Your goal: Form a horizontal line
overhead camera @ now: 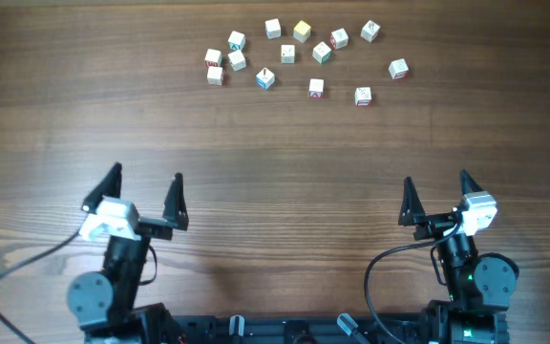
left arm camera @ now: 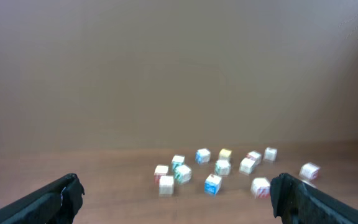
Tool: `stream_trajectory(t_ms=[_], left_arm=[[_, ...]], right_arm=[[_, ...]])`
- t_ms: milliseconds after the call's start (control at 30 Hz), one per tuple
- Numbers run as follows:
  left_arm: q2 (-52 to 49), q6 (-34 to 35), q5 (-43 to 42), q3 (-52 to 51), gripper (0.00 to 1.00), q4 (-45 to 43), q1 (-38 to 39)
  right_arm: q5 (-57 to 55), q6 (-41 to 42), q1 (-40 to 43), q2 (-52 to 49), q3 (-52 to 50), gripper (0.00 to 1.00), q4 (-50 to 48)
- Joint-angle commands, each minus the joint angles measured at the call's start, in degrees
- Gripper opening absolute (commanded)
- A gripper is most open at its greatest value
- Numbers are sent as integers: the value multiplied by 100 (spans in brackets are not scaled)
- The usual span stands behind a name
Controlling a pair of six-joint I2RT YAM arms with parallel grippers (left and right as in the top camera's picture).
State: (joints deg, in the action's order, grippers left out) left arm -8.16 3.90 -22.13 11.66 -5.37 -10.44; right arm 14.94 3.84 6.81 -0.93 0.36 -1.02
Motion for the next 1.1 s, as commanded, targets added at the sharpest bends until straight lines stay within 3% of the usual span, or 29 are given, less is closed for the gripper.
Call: stream_trajectory(t_ms=[0, 333, 567, 700, 933, 1067], left_arm=[[-1080, 365, -323, 1255, 100, 166, 44], [-4614, 533, -789, 5362, 100, 2964, 149], [-6865, 531, 57, 8096, 100, 4603, 546], [-7641, 522, 717, 8502, 100, 4592, 944], [-8789, -992, 984, 8500, 100, 4483, 1661], [-9267, -1095, 981, 8500, 100, 4461, 1746]], right_arm=[[-81, 68, 28, 50, -7, 100, -15], [-81, 66, 28, 50, -7, 100, -15], [-81, 68, 28, 50, -7, 100, -15], [-81, 68, 28, 50, -7, 100, -15], [-81, 66, 28, 50, -7, 100, -15], [-81, 66, 28, 50, -7, 100, -15]])
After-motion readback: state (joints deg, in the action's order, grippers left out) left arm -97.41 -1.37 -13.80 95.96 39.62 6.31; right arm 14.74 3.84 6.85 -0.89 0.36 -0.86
